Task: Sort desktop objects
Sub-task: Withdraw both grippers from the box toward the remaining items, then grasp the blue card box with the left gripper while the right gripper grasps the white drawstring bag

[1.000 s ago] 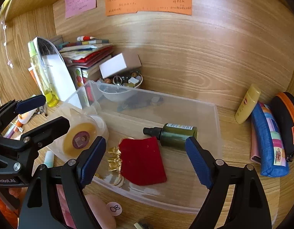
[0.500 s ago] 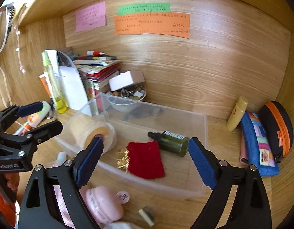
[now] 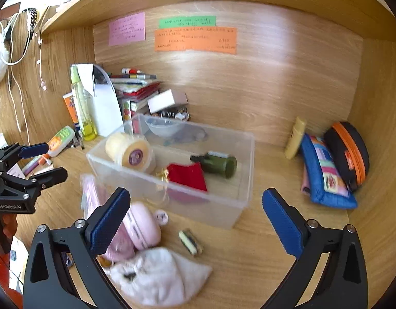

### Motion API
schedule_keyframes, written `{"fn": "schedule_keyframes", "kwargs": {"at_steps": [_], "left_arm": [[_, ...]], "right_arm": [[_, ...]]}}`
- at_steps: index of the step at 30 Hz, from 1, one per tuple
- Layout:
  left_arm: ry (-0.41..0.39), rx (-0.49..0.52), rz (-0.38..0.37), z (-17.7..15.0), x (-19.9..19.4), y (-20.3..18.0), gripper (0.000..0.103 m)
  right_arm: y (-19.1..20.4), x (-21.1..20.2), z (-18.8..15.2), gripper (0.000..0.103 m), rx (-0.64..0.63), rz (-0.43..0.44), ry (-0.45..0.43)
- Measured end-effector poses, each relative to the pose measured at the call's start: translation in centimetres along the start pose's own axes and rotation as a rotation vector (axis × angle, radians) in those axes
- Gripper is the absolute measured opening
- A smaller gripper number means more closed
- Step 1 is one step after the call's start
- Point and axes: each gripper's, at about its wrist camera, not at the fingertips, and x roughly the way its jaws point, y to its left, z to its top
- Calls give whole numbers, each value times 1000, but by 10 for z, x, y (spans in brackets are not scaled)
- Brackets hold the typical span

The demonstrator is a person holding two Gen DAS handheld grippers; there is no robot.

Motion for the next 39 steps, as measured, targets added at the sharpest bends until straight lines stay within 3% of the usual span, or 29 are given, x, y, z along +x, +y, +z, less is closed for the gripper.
{"fn": "schedule_keyframes", "kwargs": {"at_steps": [13,19,28,35,37,39], "left_arm": [[168,-75,-29,-54,5,3,96],[208,-53,-60,-76,-6,-10,96],[263,37,-90,-101,-3,-38,96],[215,55,-66,-107,-4,-39,95],[194,41,-57,-108,-5,-36,91],[177,34,-48,-108,-6,-33,80]], "right_arm": [[14,9,-54,102,-11,26,132],[20,11,-68,102,18,97,169],[27,23,-83,102,37,120,243],[32,41,-89,103,41,107,307],[35,44,-86,103,16,72,305],[39,46,-83,102,-5,38,300]]}}
